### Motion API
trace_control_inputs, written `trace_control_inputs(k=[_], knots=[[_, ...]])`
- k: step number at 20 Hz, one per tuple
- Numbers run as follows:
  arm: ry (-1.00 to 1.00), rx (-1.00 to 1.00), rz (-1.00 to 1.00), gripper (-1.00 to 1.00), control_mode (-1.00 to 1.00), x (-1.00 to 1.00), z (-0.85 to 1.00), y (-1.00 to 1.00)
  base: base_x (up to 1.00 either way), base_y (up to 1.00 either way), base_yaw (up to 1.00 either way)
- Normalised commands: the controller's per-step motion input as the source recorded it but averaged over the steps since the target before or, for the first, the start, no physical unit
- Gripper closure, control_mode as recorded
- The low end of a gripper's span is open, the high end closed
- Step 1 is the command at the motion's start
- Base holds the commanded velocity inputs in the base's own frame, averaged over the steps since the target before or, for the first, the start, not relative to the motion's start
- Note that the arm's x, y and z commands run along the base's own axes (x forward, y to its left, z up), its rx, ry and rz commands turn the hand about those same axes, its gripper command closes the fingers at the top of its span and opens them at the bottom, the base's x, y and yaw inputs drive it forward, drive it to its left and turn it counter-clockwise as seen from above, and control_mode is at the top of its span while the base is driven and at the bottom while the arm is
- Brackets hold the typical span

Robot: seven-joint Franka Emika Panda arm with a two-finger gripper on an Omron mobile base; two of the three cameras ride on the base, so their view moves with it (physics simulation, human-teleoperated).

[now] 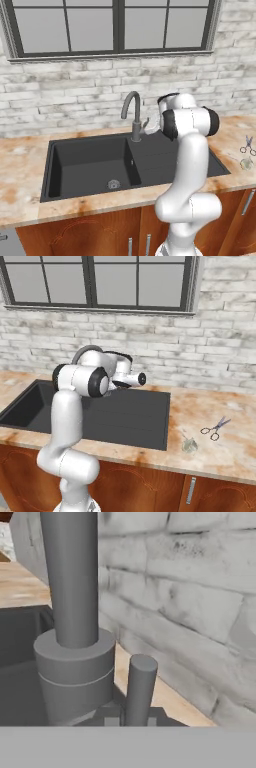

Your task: Turn on the sink faucet. Then move the garlic from the counter to the sink. Turn off the sink. Move the vegetable from the sink to the pot next to the stove. Finally move the pot to the front right burner.

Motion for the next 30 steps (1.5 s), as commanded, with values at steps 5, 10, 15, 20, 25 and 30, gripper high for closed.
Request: trace_control_inputs(k=[5,10,15,20,25,30], knots=[[0.00,0.00,-0.35,1.00,-1.00,0.00,0.00,0.00,0.00,0.00,0.00],[0.00,0.00,-0.20,1.00,-1.00,0.00,-0.02,-0.04,0.00,0.00,0.00],[0.02,0.00,-0.04,1.00,-1.00,0.15,-0.11,-0.17,0.00,0.00,0.00],[0.02,0.01,-0.07,1.00,-1.00,0.12,-0.20,-0.37,0.00,0.00,0.00],[0.02,0.02,-0.07,1.00,-1.00,0.03,-0.34,-0.51,0.00,0.00,0.00],[0.04,0.01,-0.07,1.00,-1.00,0.00,-0.39,-0.55,0.00,0.00,0.00]])
